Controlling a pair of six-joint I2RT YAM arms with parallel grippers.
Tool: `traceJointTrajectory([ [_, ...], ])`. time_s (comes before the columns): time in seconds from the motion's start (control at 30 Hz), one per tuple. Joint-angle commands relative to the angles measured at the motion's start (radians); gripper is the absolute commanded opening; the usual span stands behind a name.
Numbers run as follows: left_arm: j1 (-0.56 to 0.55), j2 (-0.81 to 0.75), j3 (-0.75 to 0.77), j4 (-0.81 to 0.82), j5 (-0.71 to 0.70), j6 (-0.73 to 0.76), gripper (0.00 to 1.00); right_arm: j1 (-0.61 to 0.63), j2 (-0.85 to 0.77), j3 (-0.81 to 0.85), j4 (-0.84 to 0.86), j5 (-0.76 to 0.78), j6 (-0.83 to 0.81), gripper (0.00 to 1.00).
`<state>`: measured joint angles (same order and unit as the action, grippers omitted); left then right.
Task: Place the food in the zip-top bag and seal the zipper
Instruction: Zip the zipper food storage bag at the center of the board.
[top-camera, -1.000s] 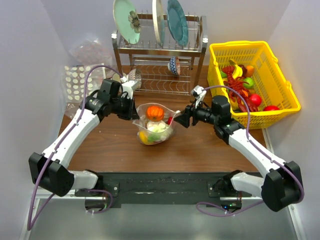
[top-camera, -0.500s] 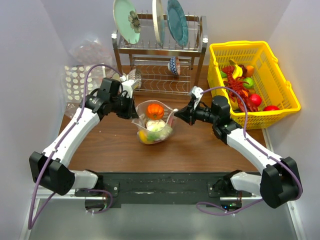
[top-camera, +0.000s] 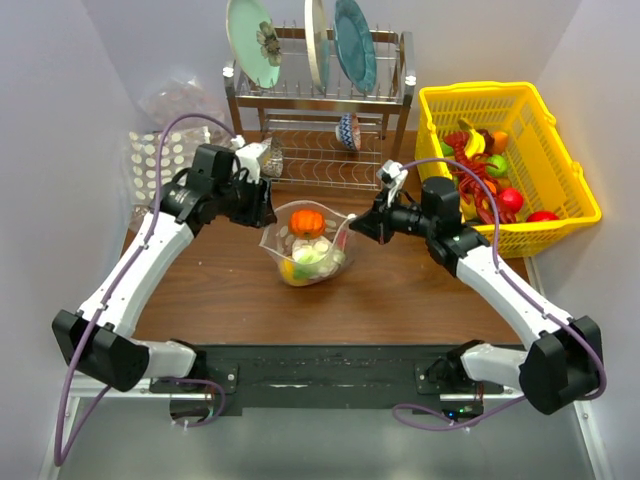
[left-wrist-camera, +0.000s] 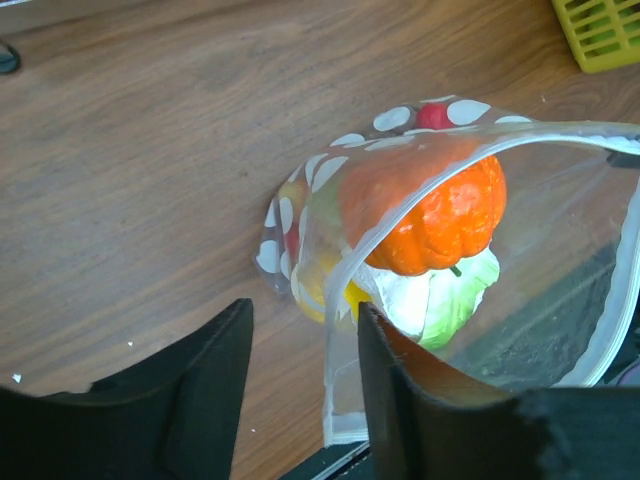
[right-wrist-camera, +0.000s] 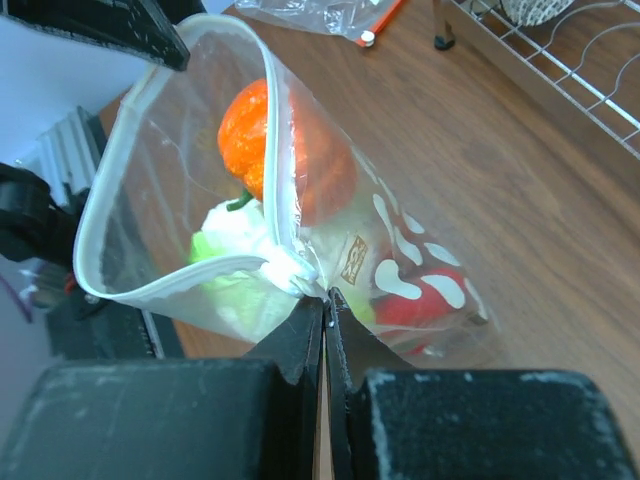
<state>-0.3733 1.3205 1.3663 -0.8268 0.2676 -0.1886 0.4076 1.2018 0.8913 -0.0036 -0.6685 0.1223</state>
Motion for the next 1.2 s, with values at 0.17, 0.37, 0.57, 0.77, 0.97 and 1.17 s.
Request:
traceJointTrajectory([
  [0.17, 0.008, -0.069, 0.008, 0.207, 0.044, 0.075, 0.56, 0.002, 0.050, 0.179, -0.228, -0.034, 0.194, 0.00],
  [0.37, 0.007, -0.084, -0.001, 0.504, 0.303, 0.090, 0.60, 0.002, 0.110, 0.229, -0.335, -0.095, 0.211, 0.00],
  [0.57, -0.027, -0.018, -0.010, 0.712, 0.550, 0.058, 0.63, 0.000, 0.090, 0.216, -0.291, -0.102, 0.226, 0.00],
  [0.77, -0.162, 0.130, 0.122, 0.593, 0.570, 0.184, 0.62, 0.000, 0.071, 0.233, -0.308, -0.103, 0.197, 0.00],
  [0.97, -0.249, 0.243, 0.218, 0.465, 0.591, 0.302, 0.50, 0.000, 0.041, 0.232, -0.297, -0.098, 0.209, 0.00],
  [1.17, -0.271, 0.220, 0.166, 0.459, 0.588, 0.347, 0.45, 0.002, 0.025, 0.228, -0.291, -0.097, 0.211, 0.00],
])
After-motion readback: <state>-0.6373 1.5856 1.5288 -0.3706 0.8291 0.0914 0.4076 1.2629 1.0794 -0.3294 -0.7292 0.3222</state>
